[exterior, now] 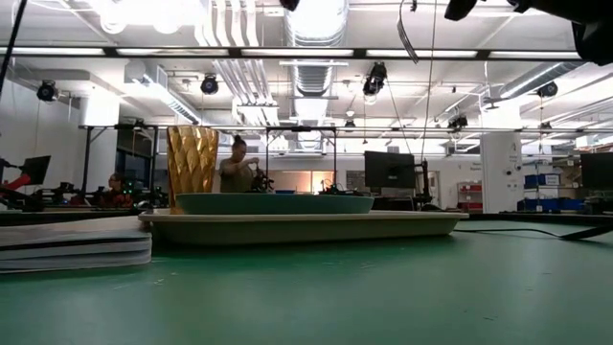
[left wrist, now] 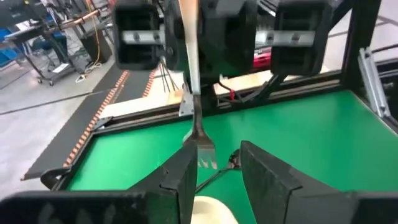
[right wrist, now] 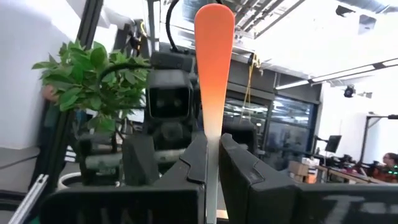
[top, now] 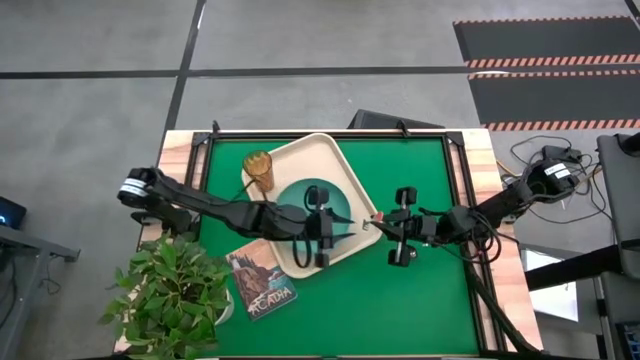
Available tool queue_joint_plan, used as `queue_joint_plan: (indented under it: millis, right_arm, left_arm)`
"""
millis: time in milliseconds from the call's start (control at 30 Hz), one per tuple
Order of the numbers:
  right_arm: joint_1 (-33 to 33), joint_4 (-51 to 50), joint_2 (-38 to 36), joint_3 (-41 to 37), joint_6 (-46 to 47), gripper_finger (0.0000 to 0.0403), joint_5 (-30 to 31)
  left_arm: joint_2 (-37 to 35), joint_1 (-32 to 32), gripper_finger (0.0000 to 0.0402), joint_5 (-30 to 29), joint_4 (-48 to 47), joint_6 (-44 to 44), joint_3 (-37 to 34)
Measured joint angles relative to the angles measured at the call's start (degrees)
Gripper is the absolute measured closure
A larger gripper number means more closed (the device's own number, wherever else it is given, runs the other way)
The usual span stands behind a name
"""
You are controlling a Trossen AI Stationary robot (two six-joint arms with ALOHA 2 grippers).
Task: Pick and place plate/cup/fork/spoon on tray
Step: Put the orange fork on the white serving tray
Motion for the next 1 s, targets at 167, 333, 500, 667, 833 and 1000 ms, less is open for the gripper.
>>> queue_joint_plan:
  millis: [167,333,500,667,833,1000]
  right_arm:
    - [0.0,0.0,0.0,0.1,0.0,0.039,0.0]
    - [-0.5,0.3,0.0,0.1,1.6,0.039,0.1]
    - [-1.4,0.4,0.2,0.1,3.3,0.039,0.5]
    - [-1.9,1.6,1.7,0.1,4.0,0.039,0.5]
    - [-2.7,5.5,4.6,0.3,4.6,0.039,2.6]
    - [-2.7,9.7,7.6,0.3,4.4,0.039,6.6]
  left_arm:
    - [1.7,0.5,0.0297,0.3,2.3,0.0,-0.2]
    - [2.6,1.2,0.0297,0.5,6.6,0.0,-0.5]
    - [4.2,1.7,0.0273,1.5,10.6,0.0,-0.5]
    - [6.0,2.7,0.022,0.1,12.3,-0.4,-0.6]
    - [8.0,3.8,0.0191,-0.5,15.0,-1.4,-0.6]
    - [9.1,4.2,0.0221,-4.7,14.6,-1.6,-0.7]
